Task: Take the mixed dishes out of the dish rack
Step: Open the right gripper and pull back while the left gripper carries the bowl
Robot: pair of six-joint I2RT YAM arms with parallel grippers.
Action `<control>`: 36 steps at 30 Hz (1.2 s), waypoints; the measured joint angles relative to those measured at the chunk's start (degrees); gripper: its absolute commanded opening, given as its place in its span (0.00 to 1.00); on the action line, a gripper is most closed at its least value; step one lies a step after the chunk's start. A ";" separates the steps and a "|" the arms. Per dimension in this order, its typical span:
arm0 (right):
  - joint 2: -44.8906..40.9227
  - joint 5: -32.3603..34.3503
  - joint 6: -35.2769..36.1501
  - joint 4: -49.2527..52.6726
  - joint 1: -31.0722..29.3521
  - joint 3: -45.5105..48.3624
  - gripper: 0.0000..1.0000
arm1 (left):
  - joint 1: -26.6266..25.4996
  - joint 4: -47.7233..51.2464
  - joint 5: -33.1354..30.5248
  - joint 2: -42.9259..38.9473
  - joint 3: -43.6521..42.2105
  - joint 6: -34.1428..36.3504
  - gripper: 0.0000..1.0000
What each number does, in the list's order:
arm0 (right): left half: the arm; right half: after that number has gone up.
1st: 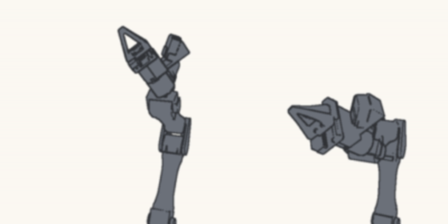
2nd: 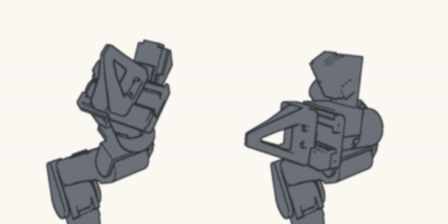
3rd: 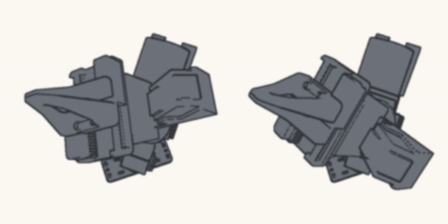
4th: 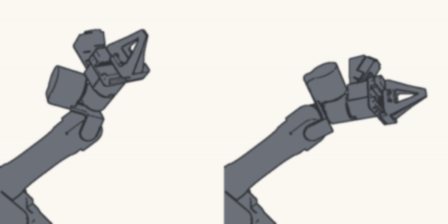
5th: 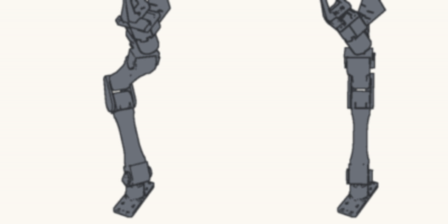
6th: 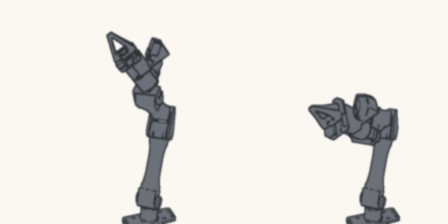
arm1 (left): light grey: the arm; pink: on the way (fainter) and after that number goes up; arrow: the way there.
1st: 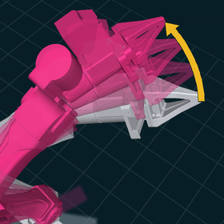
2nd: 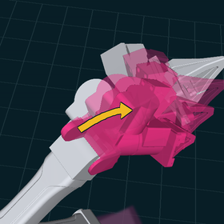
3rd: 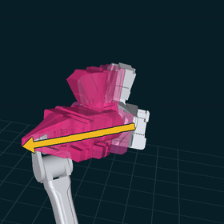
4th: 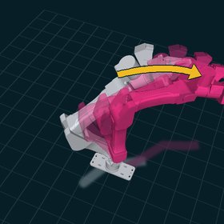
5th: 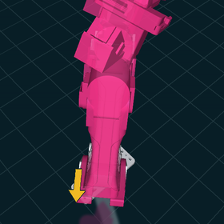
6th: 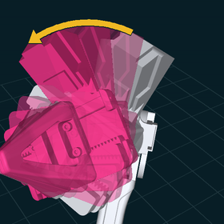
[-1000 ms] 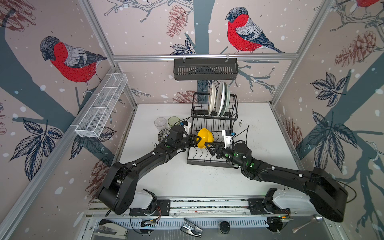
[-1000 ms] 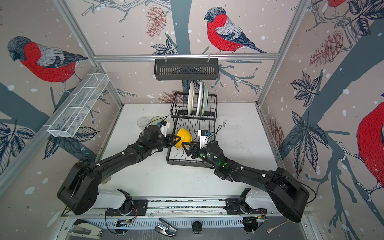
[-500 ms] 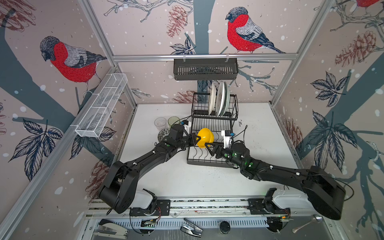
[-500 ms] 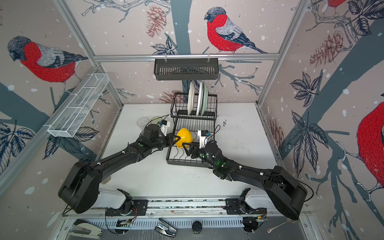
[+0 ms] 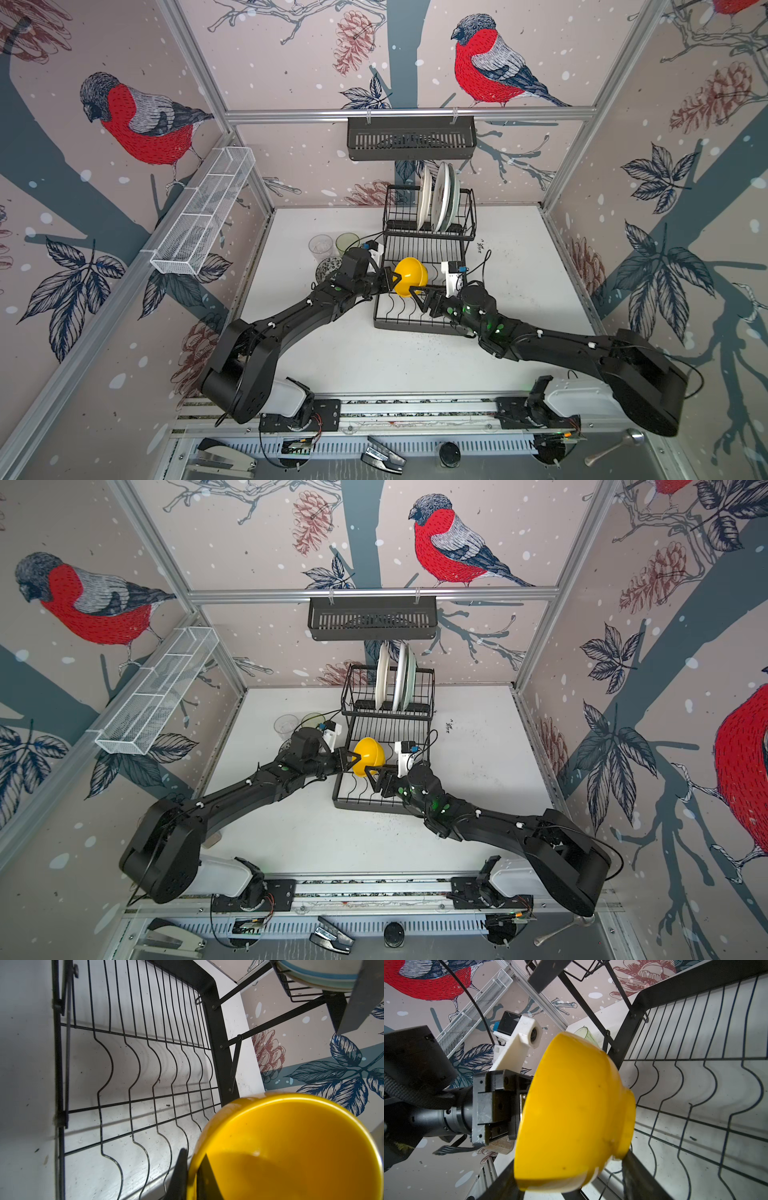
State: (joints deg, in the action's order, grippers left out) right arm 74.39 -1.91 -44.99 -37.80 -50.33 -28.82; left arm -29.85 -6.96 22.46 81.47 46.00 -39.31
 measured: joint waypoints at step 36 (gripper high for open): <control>-1.11 6.49 6.45 5.62 -2.45 -3.74 0.94 | 7.10 9.94 -7.08 -6.38 -0.98 1.90 0.00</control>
State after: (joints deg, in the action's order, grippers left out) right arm 73.28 4.58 -38.54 -32.18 -52.77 -32.56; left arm -22.74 2.98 15.38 75.09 45.01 -37.41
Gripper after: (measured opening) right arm 0.937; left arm 0.091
